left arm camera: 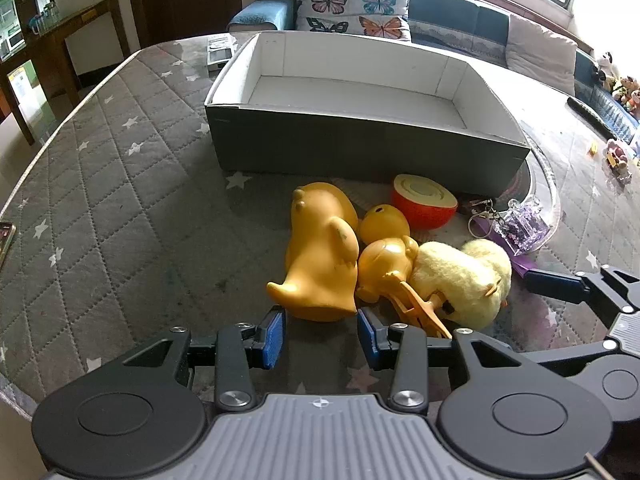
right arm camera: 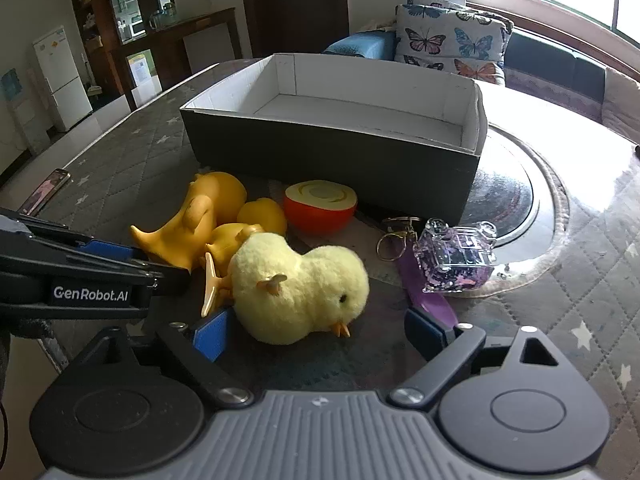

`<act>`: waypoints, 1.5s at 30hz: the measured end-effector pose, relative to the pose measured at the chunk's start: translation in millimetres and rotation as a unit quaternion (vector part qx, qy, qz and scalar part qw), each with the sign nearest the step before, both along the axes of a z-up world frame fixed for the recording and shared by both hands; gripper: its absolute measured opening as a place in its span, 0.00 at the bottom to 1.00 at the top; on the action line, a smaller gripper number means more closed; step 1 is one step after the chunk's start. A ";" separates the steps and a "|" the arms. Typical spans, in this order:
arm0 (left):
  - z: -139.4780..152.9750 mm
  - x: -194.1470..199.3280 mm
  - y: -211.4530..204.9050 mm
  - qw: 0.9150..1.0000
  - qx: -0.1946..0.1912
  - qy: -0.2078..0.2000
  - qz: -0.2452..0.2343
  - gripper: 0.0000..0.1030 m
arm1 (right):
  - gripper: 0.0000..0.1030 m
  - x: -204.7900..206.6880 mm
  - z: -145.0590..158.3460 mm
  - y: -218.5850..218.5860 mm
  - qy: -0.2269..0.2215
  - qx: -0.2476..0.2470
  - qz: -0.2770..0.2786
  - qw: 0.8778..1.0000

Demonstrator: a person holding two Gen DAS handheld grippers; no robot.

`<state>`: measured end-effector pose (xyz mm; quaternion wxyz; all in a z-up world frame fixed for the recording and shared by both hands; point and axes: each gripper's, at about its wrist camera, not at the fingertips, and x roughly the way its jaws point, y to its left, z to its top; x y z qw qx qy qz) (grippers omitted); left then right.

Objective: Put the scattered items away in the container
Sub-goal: 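Close the right tool on the yellow plush chick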

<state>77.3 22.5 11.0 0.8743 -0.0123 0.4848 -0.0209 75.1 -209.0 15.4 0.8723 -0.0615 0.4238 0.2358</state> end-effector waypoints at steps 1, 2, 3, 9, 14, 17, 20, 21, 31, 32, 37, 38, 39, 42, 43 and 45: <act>-0.1 0.5 0.5 1.000 -0.001 0.001 0.000 0.41 | 0.88 1.1 -0.8 0.2 0.002 0.001 0.000 1.000; -0.4 1.1 1.2 1.000 -0.002 0.002 0.000 0.41 | 0.86 1.9 -1.3 0.3 0.004 0.003 0.000 1.000; -0.4 1.6 1.7 1.000 -0.004 0.003 0.000 0.41 | 0.86 2.5 -1.7 0.2 0.006 0.005 0.001 1.000; -2.3 5.0 2.0 1.000 -0.009 0.008 -0.001 0.41 | 0.76 5.1 -2.5 2.6 0.014 0.016 0.006 1.000; -3.2 6.0 2.9 1.000 -0.011 0.011 -0.001 0.41 | 0.72 6.4 -4.9 4.1 0.020 0.019 0.011 1.000; -3.4 6.3 3.9 1.000 -0.013 0.011 -0.001 0.41 | 0.72 6.4 -5.9 4.6 0.019 0.020 0.012 1.000; -2.3 5.9 4.5 1.000 -0.017 0.012 -0.003 0.41 | 0.69 5.9 -5.7 5.1 0.016 0.020 0.018 1.000; -1.7 5.5 4.7 1.000 -0.017 0.012 -0.004 0.41 | 0.69 5.7 -5.6 4.8 0.016 0.021 0.019 0.999; 16.4 -6.0 3.5 0.998 -0.051 -0.002 -0.024 0.41 | 0.67 2.1 -5.0 1.8 0.015 0.024 0.024 0.999; 19.3 -7.6 2.3 0.998 -0.055 -0.005 -0.028 0.41 | 0.67 1.3 -4.7 1.4 0.015 0.025 0.023 0.999; 19.3 -6.4 -5.8 0.997 -0.070 0.001 -0.044 0.41 | 0.66 0.6 -5.3 -0.6 0.016 0.030 0.021 0.999; 17.4 -4.9 -6.1 0.997 -0.072 0.006 -0.042 0.41 | 0.66 0.7 -5.3 -1.1 0.016 0.031 0.021 0.999; 15.4 -3.4 -6.3 0.996 -0.074 0.011 -0.040 0.41 | 0.66 1.0 -5.5 -1.6 0.016 0.031 0.020 0.999; 12.6 1.4 -3.6 0.996 -0.079 0.018 -0.035 0.41 | 0.66 1.9 -6.5 -2.7 0.016 0.033 0.017 0.999; 12.8 2.4 -1.7 0.996 -0.085 0.021 -0.033 0.41 | 0.65 2.2 -6.9 -3.0 0.016 0.033 0.017 0.999; 14.6 3.4 0.9 0.994 -0.098 0.023 -0.033 0.41 | 0.63 2.8 -7.2 -2.8 0.016 0.035 0.018 0.999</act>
